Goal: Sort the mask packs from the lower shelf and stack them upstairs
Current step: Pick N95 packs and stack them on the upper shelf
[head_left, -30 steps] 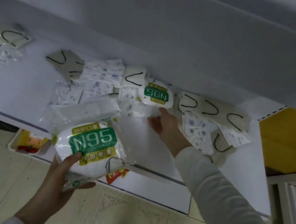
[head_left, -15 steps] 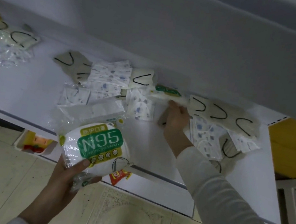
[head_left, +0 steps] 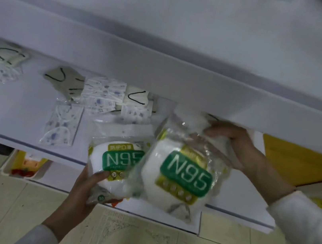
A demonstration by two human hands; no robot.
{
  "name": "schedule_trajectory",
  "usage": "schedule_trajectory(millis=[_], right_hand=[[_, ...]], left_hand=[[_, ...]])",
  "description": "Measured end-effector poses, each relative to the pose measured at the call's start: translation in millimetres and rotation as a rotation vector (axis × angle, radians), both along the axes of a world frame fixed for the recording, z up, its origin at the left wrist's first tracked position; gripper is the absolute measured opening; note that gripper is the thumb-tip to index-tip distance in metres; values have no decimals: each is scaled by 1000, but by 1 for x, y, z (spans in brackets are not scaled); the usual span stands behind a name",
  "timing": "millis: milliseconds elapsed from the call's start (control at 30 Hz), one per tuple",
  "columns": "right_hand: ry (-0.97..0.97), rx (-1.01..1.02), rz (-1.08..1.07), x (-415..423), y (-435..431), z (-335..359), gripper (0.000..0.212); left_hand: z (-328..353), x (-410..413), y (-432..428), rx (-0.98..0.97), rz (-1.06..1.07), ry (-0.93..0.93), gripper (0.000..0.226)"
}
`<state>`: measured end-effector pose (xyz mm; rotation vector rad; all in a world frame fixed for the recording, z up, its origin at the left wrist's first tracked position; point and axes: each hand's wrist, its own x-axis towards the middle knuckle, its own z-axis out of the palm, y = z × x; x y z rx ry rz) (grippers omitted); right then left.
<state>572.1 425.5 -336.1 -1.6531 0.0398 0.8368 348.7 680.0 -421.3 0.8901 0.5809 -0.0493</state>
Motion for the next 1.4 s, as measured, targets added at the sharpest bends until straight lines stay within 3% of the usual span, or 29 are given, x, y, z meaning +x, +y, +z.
schedule_trajectory(millis=[67, 133, 167, 300, 467, 633, 733, 800, 833, 900, 933, 1000, 1067, 1167, 1200, 1300, 1333, 1400], right_hand=[[27, 110, 248, -29, 31, 21, 25], [-54, 38, 330, -52, 57, 39, 10], [-88, 13, 348, -48, 58, 33, 8], [-190, -143, 433, -47, 69, 36, 21], [-347, -203, 385, -47, 68, 45, 23], [-587, -253, 404, -60, 58, 49, 28], [-688, -124, 156, -76, 29, 62, 13], [-624, 22, -56, -92, 0, 68, 39], [-559, 29, -89, -102, -15, 68, 62], [-391, -14, -28, -127, -42, 67, 114], [-289, -7, 17, -143, -53, 69, 127], [-116, 60, 51, -169, -69, 78, 132], [-21, 149, 48, -188, -84, 89, 125], [-52, 232, 90, -210, -107, 125, 114], [-105, 250, 114, -216, -116, 141, 111], [-283, 287, 109, -223, -143, 190, 93], [-338, 278, 86, -219, -151, 205, 94], [-447, 295, 6, -203, -161, 234, 105]], left_hand=[[6, 2, -13, 10, -53, -14, 63], [7, 4, -25, -67, -119, 24, 99], [8, 4, -31, -132, -142, 32, 104], [17, -1, -45, -246, -216, -3, 86], [27, -7, -50, -189, -268, 2, 115], [35, -5, -60, -178, -221, 23, 112], [46, -10, -69, -159, -185, 30, 104], [51, -16, -73, -169, -163, 33, 93], [55, -20, -76, -167, -163, 17, 96], [69, -27, -87, -182, -162, -2, 95], [79, -30, -95, -196, -148, -13, 81], [96, -34, -108, -167, -163, -10, 64], [104, -37, -121, -4, -226, 9, 88], [138, -44, -129, 122, -94, -28, 50], [148, -41, -129, 165, -109, -104, 50], [190, -37, -134, 288, -218, -306, 114], [208, -32, -140, 332, -253, -361, 124], [265, -19, -168, 421, -248, -457, 124]])
